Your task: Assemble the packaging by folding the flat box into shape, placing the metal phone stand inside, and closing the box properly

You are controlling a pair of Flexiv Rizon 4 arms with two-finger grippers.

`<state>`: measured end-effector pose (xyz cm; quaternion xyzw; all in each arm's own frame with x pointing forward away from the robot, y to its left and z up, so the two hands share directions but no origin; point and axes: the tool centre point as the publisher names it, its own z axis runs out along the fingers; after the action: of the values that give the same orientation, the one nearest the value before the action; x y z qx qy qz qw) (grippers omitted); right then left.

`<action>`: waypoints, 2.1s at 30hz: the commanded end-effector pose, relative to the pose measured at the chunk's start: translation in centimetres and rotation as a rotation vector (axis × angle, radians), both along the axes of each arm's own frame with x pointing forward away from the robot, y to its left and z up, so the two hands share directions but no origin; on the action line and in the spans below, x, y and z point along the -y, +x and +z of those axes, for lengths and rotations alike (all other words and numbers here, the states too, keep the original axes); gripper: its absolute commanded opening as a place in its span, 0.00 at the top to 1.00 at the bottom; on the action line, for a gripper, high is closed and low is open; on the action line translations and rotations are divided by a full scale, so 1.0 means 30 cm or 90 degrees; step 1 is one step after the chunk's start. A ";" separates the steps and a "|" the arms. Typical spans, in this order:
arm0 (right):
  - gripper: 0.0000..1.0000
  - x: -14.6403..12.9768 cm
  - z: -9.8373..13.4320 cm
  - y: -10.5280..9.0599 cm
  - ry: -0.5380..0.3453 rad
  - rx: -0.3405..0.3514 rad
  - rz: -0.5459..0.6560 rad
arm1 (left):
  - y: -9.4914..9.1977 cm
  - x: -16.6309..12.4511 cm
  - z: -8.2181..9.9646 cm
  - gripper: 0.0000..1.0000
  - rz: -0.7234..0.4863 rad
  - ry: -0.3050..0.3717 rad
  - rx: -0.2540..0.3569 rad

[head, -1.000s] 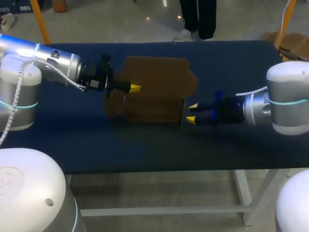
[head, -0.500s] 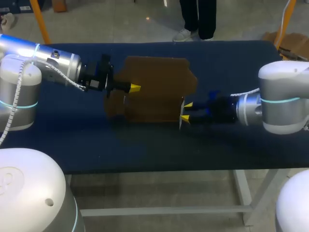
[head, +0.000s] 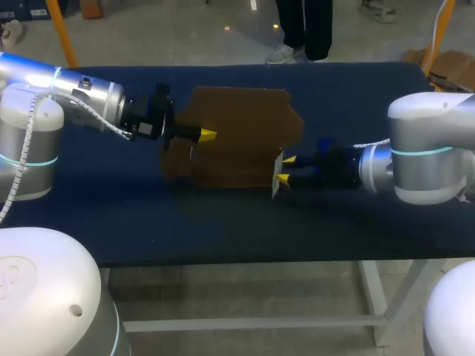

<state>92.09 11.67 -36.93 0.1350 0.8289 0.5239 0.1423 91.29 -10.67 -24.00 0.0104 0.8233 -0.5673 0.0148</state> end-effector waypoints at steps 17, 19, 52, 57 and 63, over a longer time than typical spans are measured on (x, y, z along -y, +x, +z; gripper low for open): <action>0.52 -0.058 0.004 0.008 0.039 0.016 -0.089 | -0.001 -0.002 -0.011 1.00 -0.002 0.002 -0.001; 0.52 -0.062 0.006 0.007 0.041 0.018 -0.100 | -0.001 -0.002 -0.011 1.00 -0.002 0.002 -0.001; 0.52 -0.081 -0.002 0.065 0.053 0.009 -0.312 | -0.001 -0.002 -0.011 1.00 -0.002 0.002 -0.001; 0.52 -0.080 -0.008 0.073 0.034 0.011 -0.338 | -0.001 -0.002 -0.011 1.00 -0.002 0.002 -0.001; 0.53 -0.082 -0.015 0.089 0.028 0.007 -0.365 | -0.001 -0.002 -0.011 1.00 -0.002 0.002 -0.001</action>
<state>94.22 13.29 -37.06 0.3249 0.7626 0.5104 0.2288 91.36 -10.60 -24.02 0.0100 0.8236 -0.5669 0.0153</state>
